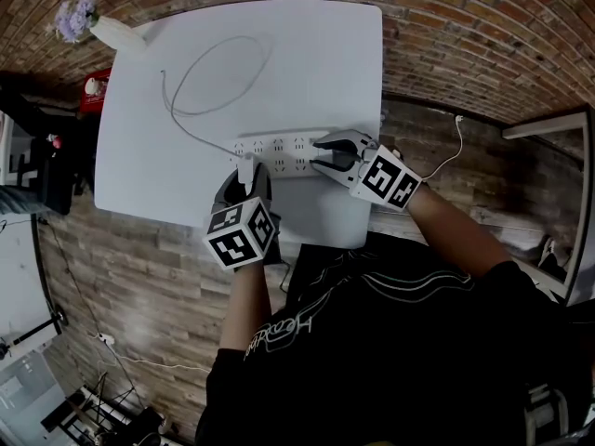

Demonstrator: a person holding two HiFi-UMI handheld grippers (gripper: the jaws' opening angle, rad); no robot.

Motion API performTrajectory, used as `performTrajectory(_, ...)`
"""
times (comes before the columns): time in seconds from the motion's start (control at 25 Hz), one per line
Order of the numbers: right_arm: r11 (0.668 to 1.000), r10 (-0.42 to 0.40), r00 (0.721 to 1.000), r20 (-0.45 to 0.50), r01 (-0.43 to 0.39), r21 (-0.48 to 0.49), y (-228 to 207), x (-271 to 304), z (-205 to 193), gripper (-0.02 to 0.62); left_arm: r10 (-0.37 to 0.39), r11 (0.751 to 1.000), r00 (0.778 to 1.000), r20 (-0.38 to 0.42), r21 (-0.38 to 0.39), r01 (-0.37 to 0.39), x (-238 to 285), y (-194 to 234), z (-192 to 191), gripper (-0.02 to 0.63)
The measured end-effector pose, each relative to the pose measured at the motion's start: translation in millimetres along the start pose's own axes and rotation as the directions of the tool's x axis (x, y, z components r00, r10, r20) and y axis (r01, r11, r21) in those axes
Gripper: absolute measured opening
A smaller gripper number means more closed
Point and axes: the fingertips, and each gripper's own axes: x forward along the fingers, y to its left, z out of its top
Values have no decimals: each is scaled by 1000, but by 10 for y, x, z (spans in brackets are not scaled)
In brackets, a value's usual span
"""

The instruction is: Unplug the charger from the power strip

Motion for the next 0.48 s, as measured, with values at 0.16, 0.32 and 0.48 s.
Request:
performTrajectory(0.16,1000,-1,1000,3,1,1,2,-3,-2,97,79,983,997,11,165,-80,-32,-64,20,135)
performTrajectory(0.32,1000,-2,1000,1,2,-2,1,0,-3,97,43,996,999,27,83,-45,-65,-62,71,135)
performTrajectory(0.48,1000,-3,1000,-1,3,-4,-1,-4,-12,97,-46,992,995,92,-114,57,-179,-15,305,135)
